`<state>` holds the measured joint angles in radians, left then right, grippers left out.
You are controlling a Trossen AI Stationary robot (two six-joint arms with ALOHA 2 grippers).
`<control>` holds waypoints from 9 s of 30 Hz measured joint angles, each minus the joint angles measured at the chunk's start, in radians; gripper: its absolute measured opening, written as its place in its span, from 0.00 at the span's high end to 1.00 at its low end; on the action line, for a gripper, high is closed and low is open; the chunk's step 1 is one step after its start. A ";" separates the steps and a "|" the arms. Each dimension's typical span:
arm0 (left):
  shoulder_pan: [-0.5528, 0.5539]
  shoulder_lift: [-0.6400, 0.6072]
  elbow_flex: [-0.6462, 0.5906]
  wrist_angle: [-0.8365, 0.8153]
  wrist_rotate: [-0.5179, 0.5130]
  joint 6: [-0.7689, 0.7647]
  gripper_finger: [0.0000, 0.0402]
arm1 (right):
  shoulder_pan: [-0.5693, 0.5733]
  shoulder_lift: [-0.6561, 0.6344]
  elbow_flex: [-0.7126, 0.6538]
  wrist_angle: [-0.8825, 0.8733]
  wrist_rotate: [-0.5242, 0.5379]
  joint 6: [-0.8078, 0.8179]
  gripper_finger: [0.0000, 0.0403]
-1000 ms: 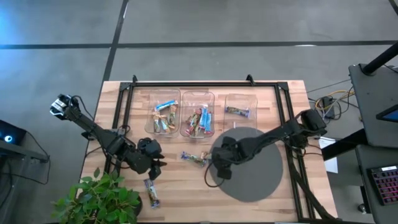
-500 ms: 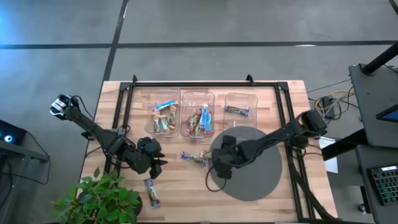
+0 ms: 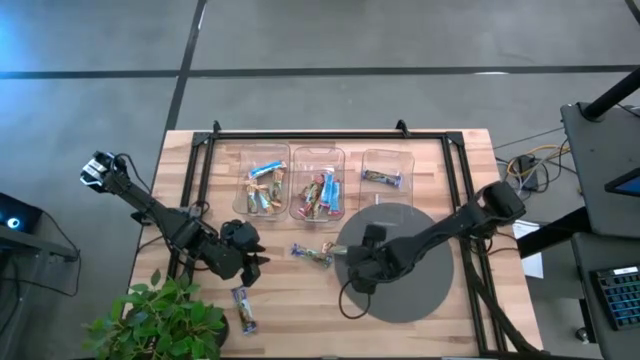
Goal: Pick and place Granola Bars by type
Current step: Put the yellow granola bar into the left transparent bin, then put the blue granola bar into the right transparent bin
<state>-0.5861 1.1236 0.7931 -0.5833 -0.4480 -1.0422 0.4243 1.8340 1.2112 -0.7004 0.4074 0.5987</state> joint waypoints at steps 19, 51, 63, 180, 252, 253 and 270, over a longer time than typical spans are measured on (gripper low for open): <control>0.000 0.000 -0.008 0.000 0.000 -0.010 0.65 | -0.066 0.030 -0.119 0.206 -0.054 0.283 0.43; 0.002 0.000 -0.009 0.000 -0.026 -0.052 0.65 | -0.087 0.028 -0.137 0.246 -0.121 0.242 0.82; 0.003 0.000 -0.008 0.079 -0.036 -0.103 0.65 | -0.080 -0.092 -0.018 0.251 -0.179 0.102 0.83; 0.286 0.131 -0.169 0.904 0.102 -0.287 0.84 | -0.066 -0.095 0.174 -0.002 0.062 0.032 0.55; 0.214 0.088 0.300 -0.338 -0.190 0.116 0.54 | -0.078 -0.172 0.135 -0.115 0.130 0.155 0.47; 0.198 0.088 0.300 -0.332 -0.190 0.105 0.54 | -0.078 -0.172 0.129 -0.092 0.115 0.154 0.47; 0.097 0.090 0.299 -0.279 -0.215 0.001 0.54 | -0.078 -0.084 0.086 0.108 -0.116 0.162 0.47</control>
<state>-0.4889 1.2136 1.0916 -0.8619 -0.6635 -1.0409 0.3466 1.7504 1.2972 -0.5920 0.2917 0.7605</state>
